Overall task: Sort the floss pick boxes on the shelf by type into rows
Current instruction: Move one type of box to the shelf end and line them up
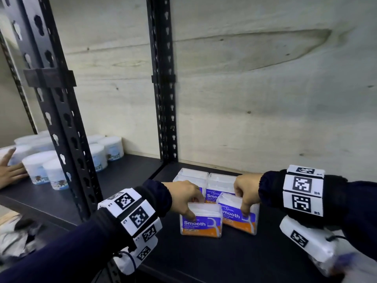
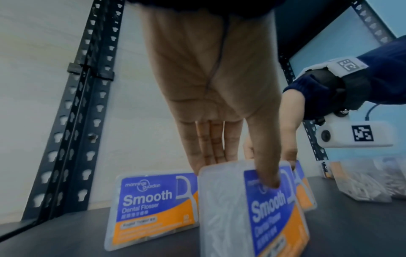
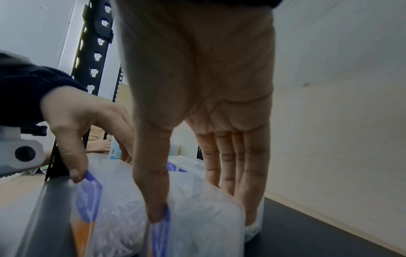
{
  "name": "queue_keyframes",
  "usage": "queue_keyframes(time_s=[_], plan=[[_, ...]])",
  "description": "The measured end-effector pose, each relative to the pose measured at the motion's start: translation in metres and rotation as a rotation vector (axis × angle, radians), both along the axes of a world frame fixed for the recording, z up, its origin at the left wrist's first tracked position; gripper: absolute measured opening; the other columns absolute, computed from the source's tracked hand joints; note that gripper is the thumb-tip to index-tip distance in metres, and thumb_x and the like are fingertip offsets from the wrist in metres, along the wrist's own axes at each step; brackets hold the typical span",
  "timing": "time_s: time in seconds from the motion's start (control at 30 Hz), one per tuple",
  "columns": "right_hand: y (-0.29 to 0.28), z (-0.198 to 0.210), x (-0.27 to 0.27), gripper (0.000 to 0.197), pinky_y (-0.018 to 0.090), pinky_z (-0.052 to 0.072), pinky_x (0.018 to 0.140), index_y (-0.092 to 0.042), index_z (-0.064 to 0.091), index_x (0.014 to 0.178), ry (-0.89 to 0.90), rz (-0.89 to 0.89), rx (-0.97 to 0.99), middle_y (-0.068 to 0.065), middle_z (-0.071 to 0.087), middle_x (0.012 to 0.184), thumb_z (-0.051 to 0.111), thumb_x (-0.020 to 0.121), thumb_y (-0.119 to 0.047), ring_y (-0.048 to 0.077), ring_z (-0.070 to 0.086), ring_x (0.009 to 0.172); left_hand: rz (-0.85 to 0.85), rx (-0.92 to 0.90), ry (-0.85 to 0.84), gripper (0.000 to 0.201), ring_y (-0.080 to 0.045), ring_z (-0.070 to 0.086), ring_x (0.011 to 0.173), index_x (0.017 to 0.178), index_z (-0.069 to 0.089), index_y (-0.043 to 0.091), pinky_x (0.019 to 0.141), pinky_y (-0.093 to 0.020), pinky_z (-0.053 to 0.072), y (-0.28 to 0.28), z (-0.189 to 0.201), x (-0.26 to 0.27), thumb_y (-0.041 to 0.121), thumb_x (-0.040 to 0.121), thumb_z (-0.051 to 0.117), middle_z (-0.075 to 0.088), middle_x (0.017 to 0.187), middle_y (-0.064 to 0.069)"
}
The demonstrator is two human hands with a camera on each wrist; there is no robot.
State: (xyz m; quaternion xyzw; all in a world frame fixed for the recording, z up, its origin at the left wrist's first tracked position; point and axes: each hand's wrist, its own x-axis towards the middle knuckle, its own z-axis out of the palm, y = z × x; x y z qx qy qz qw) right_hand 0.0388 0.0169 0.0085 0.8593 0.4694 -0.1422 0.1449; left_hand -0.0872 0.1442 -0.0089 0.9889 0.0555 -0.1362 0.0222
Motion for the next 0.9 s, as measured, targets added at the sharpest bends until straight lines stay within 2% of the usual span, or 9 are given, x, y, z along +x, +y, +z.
queue_keyframes(time_s=[0.07,0.2,0.4,0.53,0.67,0.7,0.77,0.83,0.9], plan=[[0.001,0.002,-0.001,0.029,0.019,0.032,0.048,-0.009,0.056,0.088,0.002,-0.006,0.035,0.003,0.054,0.094,0.076,0.073,-0.024,0.017,0.048,0.079,0.038,0.027,-0.011,0.048,-0.024,0.053,0.116,0.128,0.055,0.011,0.096,-0.031,0.043,0.008,0.002,0.001,0.022,0.083,0.066,0.056,0.128,-0.009],[0.008,0.004,-0.007,0.054,0.019,0.031,0.048,-0.001,0.058,0.120,0.001,-0.007,0.110,0.008,0.054,0.098,0.076,0.073,-0.021,0.016,0.046,0.085,0.123,0.062,-0.051,0.047,-0.024,0.052,0.119,0.127,0.055,0.009,0.097,-0.032,0.043,0.026,0.005,0.004,0.017,0.082,0.067,0.055,0.130,-0.010],[0.023,0.002,-0.012,0.054,0.022,0.034,0.052,-0.001,0.057,0.120,0.005,0.019,0.176,0.003,0.047,0.095,0.075,0.073,-0.018,0.018,0.047,0.085,0.207,0.086,-0.088,0.052,-0.022,0.046,0.128,0.135,0.048,0.011,0.102,-0.029,0.039,0.041,0.003,0.007,0.014,0.085,0.064,0.047,0.139,-0.008],[0.029,-0.007,-0.014,0.049,0.021,0.030,0.048,0.002,0.059,0.120,-0.066,0.050,0.163,0.016,0.060,0.105,0.070,0.076,-0.015,0.019,0.046,0.081,0.210,0.056,-0.118,0.052,-0.022,0.047,0.126,0.134,0.050,0.011,0.100,-0.029,0.040,0.044,0.000,0.008,0.013,0.084,0.065,0.047,0.138,-0.008],[0.030,-0.011,-0.016,0.050,0.020,0.031,0.047,0.001,0.053,0.119,-0.124,0.087,0.115,0.009,0.056,0.105,0.072,0.076,-0.016,0.020,0.047,0.084,0.216,0.040,-0.147,0.053,-0.023,0.047,0.124,0.132,0.049,0.011,0.098,-0.030,0.041,0.047,-0.006,0.008,0.013,0.082,0.067,0.044,0.137,-0.007],[0.030,-0.011,-0.017,0.053,0.021,0.034,0.050,0.002,0.051,0.121,-0.128,0.094,0.099,0.012,0.058,0.114,0.072,0.077,-0.017,0.022,0.049,0.087,0.215,0.040,-0.148,0.055,-0.023,0.046,0.124,0.133,0.048,0.011,0.099,-0.031,0.042,0.047,-0.006,0.009,0.013,0.081,0.068,0.043,0.138,-0.007],[0.029,-0.009,-0.016,0.065,0.026,0.045,0.068,0.001,0.043,0.128,-0.123,0.094,0.107,0.014,0.051,0.130,0.075,0.075,-0.021,0.028,0.055,0.104,0.212,0.034,-0.152,0.064,-0.023,0.045,0.126,0.135,0.042,0.011,0.101,-0.031,0.042,0.049,-0.007,0.012,0.014,0.078,0.072,0.037,0.141,-0.005],[0.030,-0.008,-0.012,0.081,0.032,0.045,0.090,-0.002,0.034,0.134,-0.108,0.097,0.126,0.014,0.042,0.136,0.079,0.070,-0.027,0.028,0.048,0.121,0.214,0.034,-0.145,0.079,-0.021,0.039,0.132,0.141,0.034,0.011,0.105,-0.031,0.040,0.050,-0.007,0.018,0.015,0.074,0.076,0.031,0.146,-0.004],[0.031,-0.005,-0.005,0.093,0.035,0.042,0.101,-0.004,0.027,0.139,-0.095,0.100,0.111,0.013,0.037,0.140,0.080,0.068,-0.033,0.027,0.042,0.127,0.210,0.042,-0.100,0.096,-0.021,0.025,0.142,0.148,0.020,0.011,0.113,-0.031,0.032,0.051,-0.006,0.025,0.017,0.072,0.078,0.019,0.155,-0.003]])
